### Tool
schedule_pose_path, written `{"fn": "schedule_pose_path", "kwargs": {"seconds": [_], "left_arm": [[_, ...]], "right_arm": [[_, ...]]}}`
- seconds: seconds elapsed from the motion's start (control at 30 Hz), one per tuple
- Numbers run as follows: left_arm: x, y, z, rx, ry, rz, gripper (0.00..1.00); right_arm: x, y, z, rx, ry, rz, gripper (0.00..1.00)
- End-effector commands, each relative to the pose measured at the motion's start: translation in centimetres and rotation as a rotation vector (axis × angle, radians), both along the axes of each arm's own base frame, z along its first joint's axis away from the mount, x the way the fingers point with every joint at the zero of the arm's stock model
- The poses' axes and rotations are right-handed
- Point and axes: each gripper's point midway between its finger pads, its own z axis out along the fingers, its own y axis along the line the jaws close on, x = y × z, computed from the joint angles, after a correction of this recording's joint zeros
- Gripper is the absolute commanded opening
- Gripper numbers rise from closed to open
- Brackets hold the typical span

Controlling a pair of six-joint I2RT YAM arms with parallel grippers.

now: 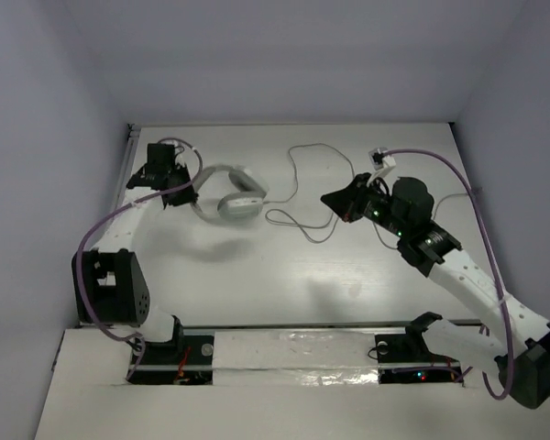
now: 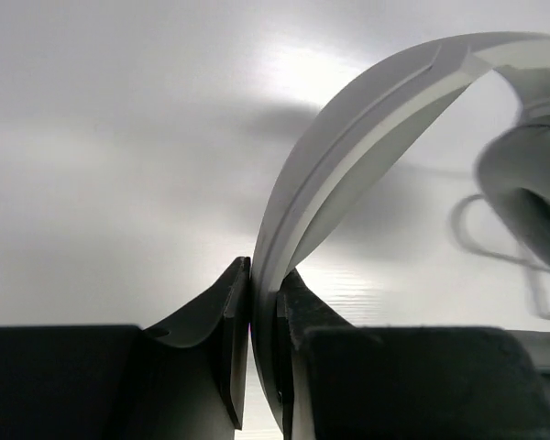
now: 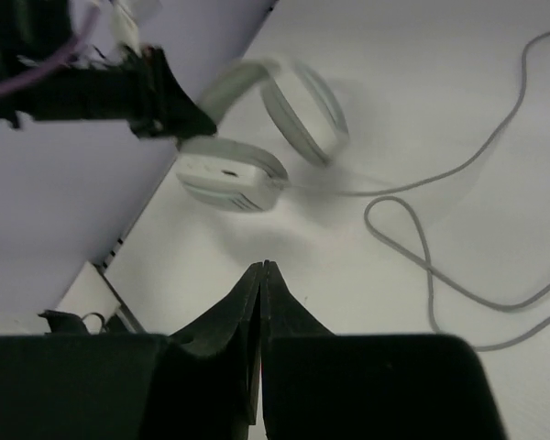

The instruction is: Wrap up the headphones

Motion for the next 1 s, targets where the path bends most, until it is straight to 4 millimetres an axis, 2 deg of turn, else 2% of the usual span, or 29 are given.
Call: {"fn": "schedule_pose_path", "kwargs": {"seconds": [0.0,0.07,0.1,0.13,0.2,0.23,0.27,0.3,0.37,0.4,0.43,0.53,0.57,0.67,0.7,0.73,0.77,0.8,0.87,0.9,0.93,0.97], "left_arm": [[1.7,-2.8,13.4,-0.135,-0.307,-0.099,0.0],[1.5,-3.4,15.9,-0.159,-0.353,-0.131,0.0],[1.6,-3.6,18.0,-0.166,-0.397,-0.146,0.0],[1.6,-3.8,18.8,-0.172,-0.412,-0.161,0.0],[1.6,-4.3,20.0,-0.186,-0.423,-0.19,0.0],[1.7,-4.5,21.3,-0.183,-0.452,-0.21,0.0],[1.5,-4.8,21.6,-0.195,-0.448,-0.23,0.0],[1.5,-5.0,22.4,-0.198,-0.465,-0.242,0.0],[1.2,-5.5,23.1,-0.219,-0.479,-0.273,0.0],[0.9,-5.7,23.5,-0.227,-0.49,-0.283,0.0],[0.7,-6.0,23.5,-0.238,-0.492,-0.293,0.0],[0.0,-6.5,24.2,-0.264,-0.512,-0.317,0.0],[-0.2,-6.7,24.6,-0.277,-0.52,-0.325,0.0],[-0.5,-6.9,25.7,-0.287,-0.544,-0.332,0.0],[-0.6,-7.0,25.9,-0.293,-0.549,-0.332,0.0],[-0.6,-7.1,26.3,-0.3,-0.558,-0.337,0.0],[-0.8,-7.5,26.6,-0.319,-0.564,-0.352,0.0],[-1.0,-7.8,27.2,-0.342,-0.573,-0.357,0.0],[-1.5,-8.6,28.3,-0.39,-0.598,-0.397,0.0],[-1.8,-8.8,28.9,-0.404,-0.61,-0.406,0.0],[-2.1,-9.1,29.8,-0.427,-0.622,-0.411,0.0],[-2.4,-9.4,30.4,-0.442,-0.634,-0.426,0.0]], "right_arm": [[0.9,1.7,5.0,-0.011,-0.205,0.083,0.05],[1.5,2.2,4.8,-0.047,-0.248,0.106,0.28],[2.5,2.4,4.1,-0.097,-0.276,0.101,0.39],[2.8,2.5,3.6,-0.129,-0.289,0.107,0.55],[3.9,2.5,2.5,-0.204,-0.327,0.102,0.66],[4.2,2.5,2.5,-0.215,-0.355,0.1,0.76],[4.4,2.5,2.5,-0.228,-0.38,0.1,0.82],[5.2,2.2,3.0,-0.237,-0.423,0.06,0.88],[6.0,2.1,2.1,-0.269,-0.44,0.042,0.96],[6.4,2.1,1.9,-0.281,-0.444,0.036,0.96],[7.3,2.5,0.8,-0.303,-0.428,0.037,0.97],[8.7,3.2,0.6,-0.304,-0.428,0.031,0.97],[9.5,3.9,-0.5,-0.316,-0.406,0.045,0.96],[9.1,6.0,-3.4,-0.304,-0.323,0.172,0.9],[8.4,6.5,-4.0,-0.279,-0.31,0.216,0.89],[8.5,6.8,-3.3,-0.223,-0.337,0.2,0.88],[8.6,6.8,-3.4,-0.199,-0.345,0.185,0.87],[9.2,6.5,-4.4,-0.2,-0.335,0.143,0.85],[10.5,6.4,-4.0,-0.186,-0.356,0.091,0.77],[11.5,6.5,-4.8,-0.191,-0.345,0.064,0.74],[12.1,6.7,-4.0,-0.159,-0.377,0.043,0.69],[12.6,6.8,-4.1,-0.152,-0.383,0.032,0.66]]}}
